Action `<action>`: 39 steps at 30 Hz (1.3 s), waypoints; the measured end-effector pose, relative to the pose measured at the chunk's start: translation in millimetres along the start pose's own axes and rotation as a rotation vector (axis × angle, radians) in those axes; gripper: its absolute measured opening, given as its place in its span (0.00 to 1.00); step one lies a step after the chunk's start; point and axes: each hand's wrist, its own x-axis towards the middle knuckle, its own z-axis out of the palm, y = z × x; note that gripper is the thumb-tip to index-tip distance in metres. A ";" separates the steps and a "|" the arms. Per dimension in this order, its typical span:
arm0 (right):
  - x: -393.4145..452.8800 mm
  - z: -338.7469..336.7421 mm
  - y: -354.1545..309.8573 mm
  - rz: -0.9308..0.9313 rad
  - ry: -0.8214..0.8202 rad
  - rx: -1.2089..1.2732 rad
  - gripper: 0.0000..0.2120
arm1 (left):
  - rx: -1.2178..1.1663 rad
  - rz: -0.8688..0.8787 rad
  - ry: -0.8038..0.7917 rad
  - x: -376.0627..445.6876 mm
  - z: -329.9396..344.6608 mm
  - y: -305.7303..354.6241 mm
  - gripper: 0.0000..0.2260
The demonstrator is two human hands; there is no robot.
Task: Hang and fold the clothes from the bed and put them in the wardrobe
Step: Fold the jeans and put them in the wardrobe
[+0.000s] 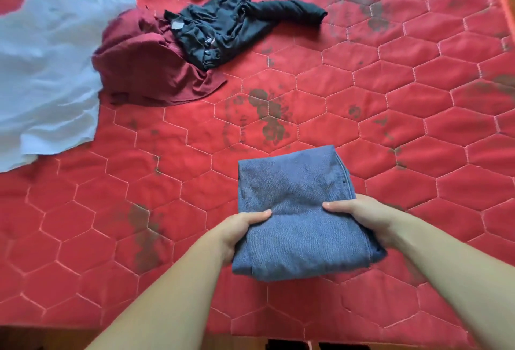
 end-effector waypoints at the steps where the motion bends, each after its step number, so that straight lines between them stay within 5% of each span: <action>1: -12.3 12.0 -12.1 -0.021 -0.022 -0.020 0.09 | -0.016 0.021 0.005 -20.4 -6.8 2.6 0.10; 9: -171.6 117.2 -181.6 -0.315 -0.209 -0.214 0.16 | -0.069 0.450 0.068 -246.7 -65.2 76.8 0.20; 17: -372.9 223.4 -323.5 -0.534 -0.276 -0.469 0.20 | -0.220 0.899 0.165 -499.3 -83.6 99.3 0.08; 22: -433.5 262.9 -342.6 -0.627 -0.343 -0.603 0.16 | -0.314 0.988 0.323 -567.9 -73.0 76.7 0.09; 24: -445.1 261.3 -344.5 -0.649 -0.385 -0.623 0.22 | -0.348 1.016 0.384 -585.7 -59.3 66.1 0.08; 32: -492.3 234.2 -346.9 -0.859 -0.395 -0.555 0.13 | -0.403 1.172 0.589 -629.1 21.1 45.1 0.12; 36: -510.0 255.3 -328.5 -0.904 -0.532 -0.573 0.20 | -0.564 1.266 0.636 -646.2 34.6 5.8 0.11; 39: -524.5 293.9 -292.9 -0.933 -0.604 -0.647 0.23 | -0.720 1.336 0.850 -662.7 25.5 -42.3 0.15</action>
